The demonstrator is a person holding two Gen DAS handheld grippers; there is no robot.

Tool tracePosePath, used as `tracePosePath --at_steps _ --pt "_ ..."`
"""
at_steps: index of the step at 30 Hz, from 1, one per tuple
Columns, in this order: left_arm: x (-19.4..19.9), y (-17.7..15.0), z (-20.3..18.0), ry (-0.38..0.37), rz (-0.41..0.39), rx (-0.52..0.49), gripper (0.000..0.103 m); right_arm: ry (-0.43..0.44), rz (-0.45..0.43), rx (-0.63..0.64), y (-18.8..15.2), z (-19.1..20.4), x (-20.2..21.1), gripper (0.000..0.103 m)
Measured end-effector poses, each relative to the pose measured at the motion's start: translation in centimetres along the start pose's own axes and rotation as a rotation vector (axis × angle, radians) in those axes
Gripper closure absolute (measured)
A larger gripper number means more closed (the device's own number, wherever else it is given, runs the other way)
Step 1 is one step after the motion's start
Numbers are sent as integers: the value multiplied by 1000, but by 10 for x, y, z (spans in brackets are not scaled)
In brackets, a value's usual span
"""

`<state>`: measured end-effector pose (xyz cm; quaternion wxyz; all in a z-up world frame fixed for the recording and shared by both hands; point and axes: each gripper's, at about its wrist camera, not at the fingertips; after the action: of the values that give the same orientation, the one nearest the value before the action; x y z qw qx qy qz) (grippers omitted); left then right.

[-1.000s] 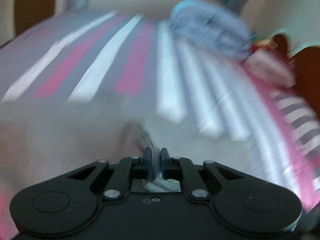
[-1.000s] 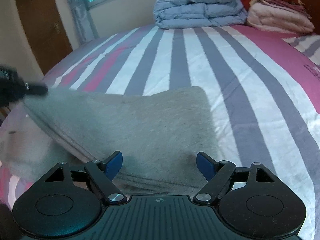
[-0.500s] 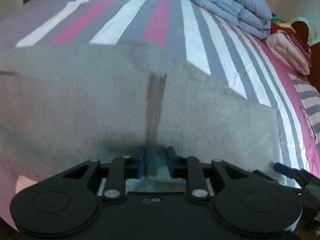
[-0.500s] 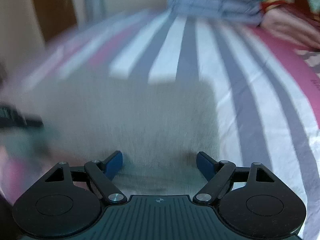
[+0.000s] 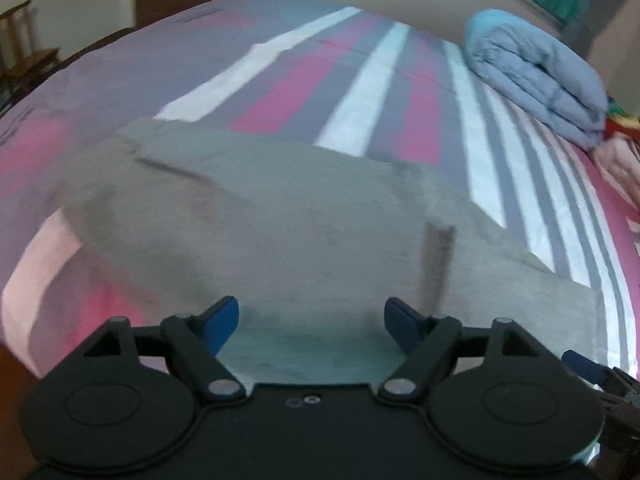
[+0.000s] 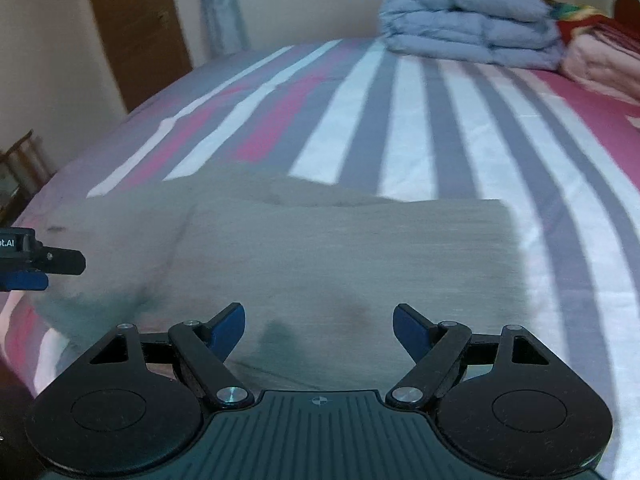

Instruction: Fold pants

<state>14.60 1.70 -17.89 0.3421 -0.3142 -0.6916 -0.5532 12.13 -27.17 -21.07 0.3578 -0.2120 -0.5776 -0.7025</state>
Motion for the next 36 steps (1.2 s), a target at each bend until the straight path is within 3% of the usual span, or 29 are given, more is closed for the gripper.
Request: tracePosePath --at_steps 7,12,15,16,18,20,27,31,36 --pt "14 11 63 72 -50 165 29 19 -9 68 14 45 -21 22" --pt "0 17 131 78 -1 426 29 -18 11 95 13 59 -38 22" --pt "-16 19 155 59 44 516 30 -87 88 163 1 63 -58 22" --pt "-23 19 161 48 62 534 30 -102 82 178 -4 62 -63 16" --pt "-33 18 166 21 95 578 30 -136 74 137 -7 56 -65 5" --pt "-43 17 170 -18 105 616 30 -106 80 74 -8 46 -64 4" --pt "-62 20 172 -88 56 664 29 -108 76 92 -7 42 -67 3" --pt "-71 22 173 -166 22 701 30 -104 77 87 -8 46 -64 3" --pt "-77 21 171 -184 -3 731 31 -109 72 87 -10 48 -62 3"
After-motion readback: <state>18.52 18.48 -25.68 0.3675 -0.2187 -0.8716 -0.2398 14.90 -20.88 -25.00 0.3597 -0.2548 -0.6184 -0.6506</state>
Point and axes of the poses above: each gripper's, at about its wrist camera, not at the fingertips, and x roughly against the way its jaws point, z to its left, y to its top, and after that the axes turned 2 degrees about y, right-handed
